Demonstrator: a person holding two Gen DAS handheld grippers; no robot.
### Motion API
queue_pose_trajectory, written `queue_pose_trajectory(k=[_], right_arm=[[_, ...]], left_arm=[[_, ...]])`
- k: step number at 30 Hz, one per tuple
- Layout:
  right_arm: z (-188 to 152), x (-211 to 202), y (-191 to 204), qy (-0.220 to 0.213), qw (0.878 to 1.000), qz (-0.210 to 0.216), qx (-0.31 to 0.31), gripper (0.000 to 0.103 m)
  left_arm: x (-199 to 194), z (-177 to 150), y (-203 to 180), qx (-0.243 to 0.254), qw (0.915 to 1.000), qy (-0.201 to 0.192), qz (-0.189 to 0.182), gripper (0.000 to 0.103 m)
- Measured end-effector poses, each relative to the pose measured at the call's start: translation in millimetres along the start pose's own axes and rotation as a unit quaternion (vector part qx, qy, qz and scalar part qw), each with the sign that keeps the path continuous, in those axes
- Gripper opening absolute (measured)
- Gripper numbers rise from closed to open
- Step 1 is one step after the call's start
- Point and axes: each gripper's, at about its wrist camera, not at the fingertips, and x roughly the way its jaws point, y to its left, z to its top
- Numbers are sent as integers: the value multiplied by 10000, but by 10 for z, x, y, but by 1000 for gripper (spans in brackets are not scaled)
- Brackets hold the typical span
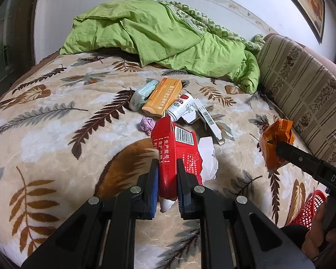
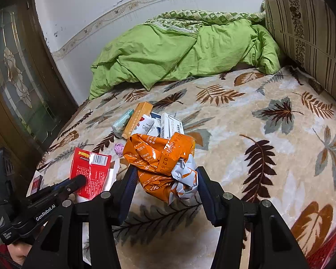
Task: Collect trash
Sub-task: 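Lift the red box and orange wrapper above the bed with both tools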
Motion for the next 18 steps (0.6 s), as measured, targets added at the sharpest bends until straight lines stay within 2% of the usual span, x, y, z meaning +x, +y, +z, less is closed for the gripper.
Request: queue_pose_trajectory(k=[18], right_arm=[[8,4,-5,9,10000,22,-6,57]], left_arm=[[7,-5,-16,0,10000,1,-8,13]])
